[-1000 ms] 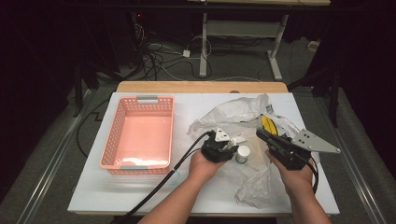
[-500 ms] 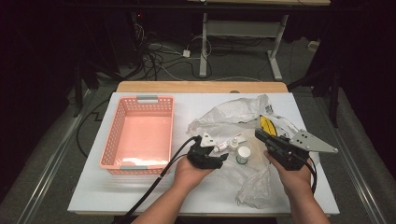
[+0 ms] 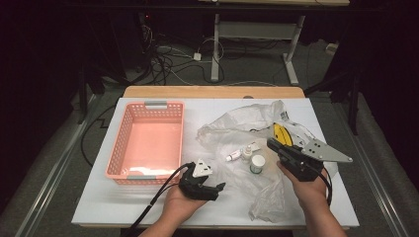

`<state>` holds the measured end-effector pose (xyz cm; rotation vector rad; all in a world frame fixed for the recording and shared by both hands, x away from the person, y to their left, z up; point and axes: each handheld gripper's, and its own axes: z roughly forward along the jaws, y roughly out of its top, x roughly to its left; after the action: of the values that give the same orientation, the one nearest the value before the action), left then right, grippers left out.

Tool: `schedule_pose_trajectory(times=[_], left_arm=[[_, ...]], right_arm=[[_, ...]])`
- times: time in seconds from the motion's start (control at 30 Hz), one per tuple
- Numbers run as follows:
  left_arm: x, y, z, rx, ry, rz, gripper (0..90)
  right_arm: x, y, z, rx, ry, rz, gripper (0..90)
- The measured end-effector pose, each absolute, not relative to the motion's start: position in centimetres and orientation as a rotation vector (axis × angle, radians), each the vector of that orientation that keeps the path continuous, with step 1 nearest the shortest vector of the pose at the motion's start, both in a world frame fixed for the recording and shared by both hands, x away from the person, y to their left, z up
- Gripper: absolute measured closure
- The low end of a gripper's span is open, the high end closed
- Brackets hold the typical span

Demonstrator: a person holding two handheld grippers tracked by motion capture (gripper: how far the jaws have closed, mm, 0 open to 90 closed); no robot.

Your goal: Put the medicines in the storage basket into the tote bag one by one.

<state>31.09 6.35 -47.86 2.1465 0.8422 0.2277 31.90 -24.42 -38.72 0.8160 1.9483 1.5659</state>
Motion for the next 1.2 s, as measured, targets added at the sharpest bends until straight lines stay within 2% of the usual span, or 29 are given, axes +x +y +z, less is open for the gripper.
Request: schedule_pose_trajectory(times=[0.47,0.63,0.8,1.2], left_arm=[[34.1,4.7,-48.3,2.123,0.92,0.23,21.5],[34.5,4.4,-48.8,2.169,0.949,0.282,21.5],[34.8,3.9,-49.1,2.209,0.979,0.268,24.4],[34.9,4.0,-49.0,2.178,0.982,0.262,56.9]], right_arm=[[31.2,-25.3,-38.8,0.826,1.939,1.546,90.0],[30.6,-25.7,-38.9,0.839,1.929,1.536,90.0],[30.3,-25.8,-39.0,0.844,1.934,1.519,90.0],[30.0,-26.0,-39.3,0.893,1.924,1.503,90.0]])
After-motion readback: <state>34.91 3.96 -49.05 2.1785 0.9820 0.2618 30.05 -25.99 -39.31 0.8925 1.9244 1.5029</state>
